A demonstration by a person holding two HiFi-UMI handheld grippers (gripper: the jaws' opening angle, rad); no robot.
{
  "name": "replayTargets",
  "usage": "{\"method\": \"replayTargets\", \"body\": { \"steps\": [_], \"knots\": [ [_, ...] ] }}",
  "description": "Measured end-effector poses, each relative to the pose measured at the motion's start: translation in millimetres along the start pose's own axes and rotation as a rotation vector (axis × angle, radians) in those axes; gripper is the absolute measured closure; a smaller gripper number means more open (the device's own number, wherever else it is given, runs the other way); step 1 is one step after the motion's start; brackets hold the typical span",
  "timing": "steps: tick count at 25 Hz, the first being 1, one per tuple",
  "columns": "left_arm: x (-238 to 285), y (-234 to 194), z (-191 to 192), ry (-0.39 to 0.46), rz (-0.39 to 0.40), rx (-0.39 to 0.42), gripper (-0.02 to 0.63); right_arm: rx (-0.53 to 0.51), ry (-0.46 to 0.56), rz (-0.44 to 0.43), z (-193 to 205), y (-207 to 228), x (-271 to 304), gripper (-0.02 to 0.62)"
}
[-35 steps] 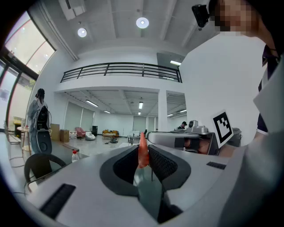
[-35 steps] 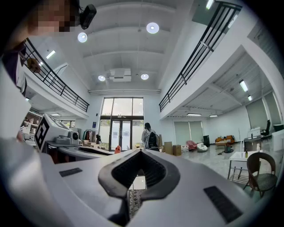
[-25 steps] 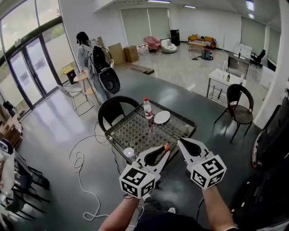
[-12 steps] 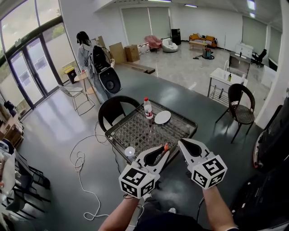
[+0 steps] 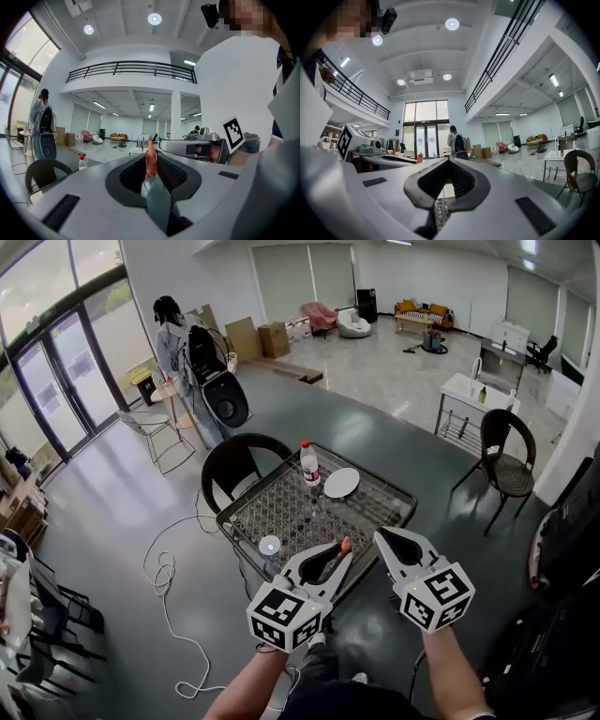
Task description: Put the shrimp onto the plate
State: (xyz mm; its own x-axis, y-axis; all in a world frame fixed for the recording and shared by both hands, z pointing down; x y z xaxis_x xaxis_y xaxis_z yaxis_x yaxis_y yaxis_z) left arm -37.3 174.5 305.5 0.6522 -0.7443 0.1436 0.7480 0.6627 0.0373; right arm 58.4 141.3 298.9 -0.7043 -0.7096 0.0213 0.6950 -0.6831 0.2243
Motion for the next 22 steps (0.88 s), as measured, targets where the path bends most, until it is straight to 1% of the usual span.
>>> {"method": "replayTargets", "body": {
  "steps": [8,14,18,22],
  "knots": [
    [38,-63,15,-0.024,0.040,-0.029,0.526,0.024,-0.042,0.051,13,33,58,0.591],
    [68,-117,21,-0.020,0.069,-0.046,0.526,0.037,-0.077,0.074,22,55,111,0.591],
    [81,-151,22,-0.015,0.088,-0.061,0.526,0.025,-0.089,0.084,20,61,147,0.589],
    [93,-184,25,-0.016,0.111,-0.071,0.526,0.025,-0.088,0.120,16,72,179,0.591]
  ]
}}
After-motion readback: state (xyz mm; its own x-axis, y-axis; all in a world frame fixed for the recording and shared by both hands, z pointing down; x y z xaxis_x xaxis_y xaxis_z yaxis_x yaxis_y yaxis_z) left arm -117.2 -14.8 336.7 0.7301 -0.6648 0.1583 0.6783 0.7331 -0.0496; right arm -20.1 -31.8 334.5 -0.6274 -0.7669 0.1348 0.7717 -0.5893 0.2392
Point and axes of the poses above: the fingertips, and each gripper's own axes: x forward along the fingers, y to its right, z out of its underside, the point moved 3 cm from there along -x, backward along the fingers, and after that the axes turned 7 degrees about x, right-handed, at the moved point
